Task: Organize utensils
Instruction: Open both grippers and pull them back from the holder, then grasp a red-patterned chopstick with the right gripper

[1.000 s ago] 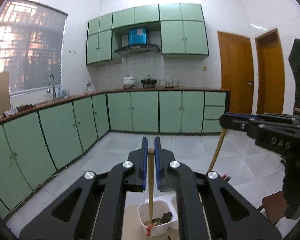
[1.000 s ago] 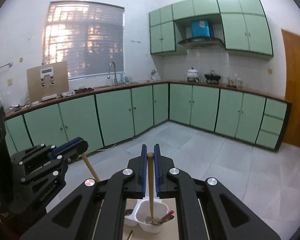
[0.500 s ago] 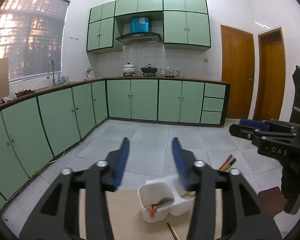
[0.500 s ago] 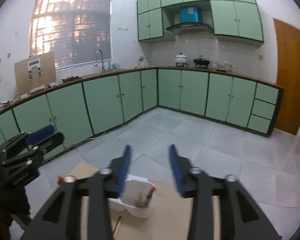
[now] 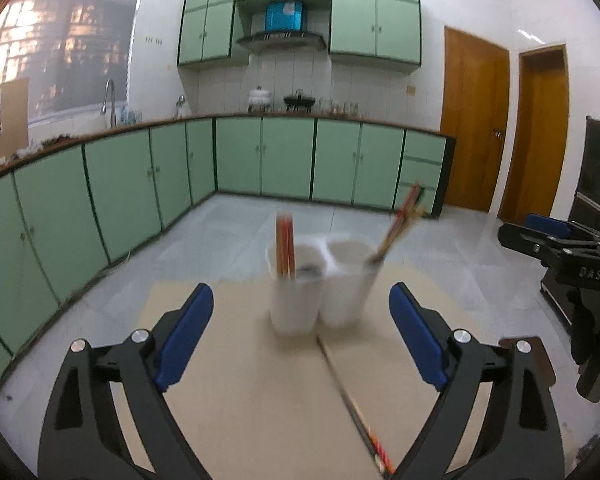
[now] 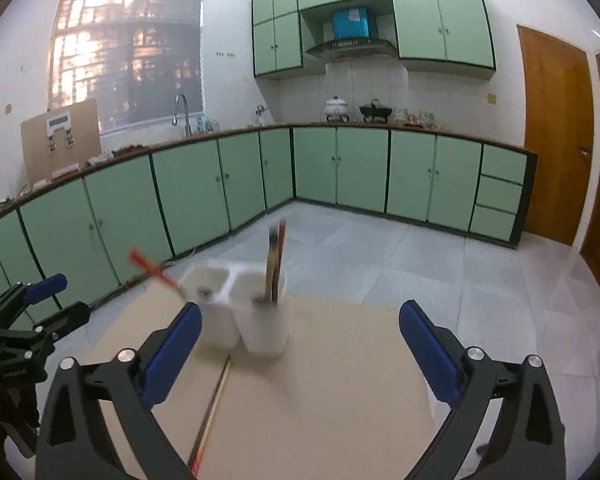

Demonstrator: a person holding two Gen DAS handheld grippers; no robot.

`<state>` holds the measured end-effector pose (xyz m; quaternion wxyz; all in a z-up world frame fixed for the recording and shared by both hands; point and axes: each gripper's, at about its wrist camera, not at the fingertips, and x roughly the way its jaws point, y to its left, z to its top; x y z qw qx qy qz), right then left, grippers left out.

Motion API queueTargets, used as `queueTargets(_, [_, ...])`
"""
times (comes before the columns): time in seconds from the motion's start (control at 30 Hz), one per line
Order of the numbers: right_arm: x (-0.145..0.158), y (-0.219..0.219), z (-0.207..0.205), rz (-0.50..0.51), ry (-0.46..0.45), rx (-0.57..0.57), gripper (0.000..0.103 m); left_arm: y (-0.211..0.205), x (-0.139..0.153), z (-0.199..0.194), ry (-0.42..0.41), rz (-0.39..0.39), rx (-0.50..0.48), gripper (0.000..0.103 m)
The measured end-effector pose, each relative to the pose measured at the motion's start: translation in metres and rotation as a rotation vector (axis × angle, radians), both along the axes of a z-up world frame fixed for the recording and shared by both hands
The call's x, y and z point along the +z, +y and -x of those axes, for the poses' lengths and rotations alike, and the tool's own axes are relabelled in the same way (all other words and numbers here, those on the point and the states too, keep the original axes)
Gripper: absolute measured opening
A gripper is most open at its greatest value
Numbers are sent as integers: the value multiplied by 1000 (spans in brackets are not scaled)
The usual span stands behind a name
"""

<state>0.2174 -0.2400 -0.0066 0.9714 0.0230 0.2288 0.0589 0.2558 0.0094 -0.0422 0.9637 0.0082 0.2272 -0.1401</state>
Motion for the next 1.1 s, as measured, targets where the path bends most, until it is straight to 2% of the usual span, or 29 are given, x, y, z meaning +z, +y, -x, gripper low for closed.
queueTargets(0.3, [-78,13,45,-8,136,-17,97,16,-75,40,157,-38,68,89])
queueTargets(0.5, [-119,33,65,-21,218,-18,97,22,-112,58,234,-54,95,89])
queueTargets(0.67, [-143,56,79,3,256,-2,93,27,-129,68,268,-75,107,89])
queueTargets(0.87, [-158,72,84,-18,315,36,79,41,-137,71,297,-93,130,89])
queueTargets(1.03, [-164,88,81,-22,357,75,57,48,-138,71,308,-88,146,89])
queueTargets(1.1, [-167,96,80,-18,373,94,51,49,-138,70,310,-85,146,89])
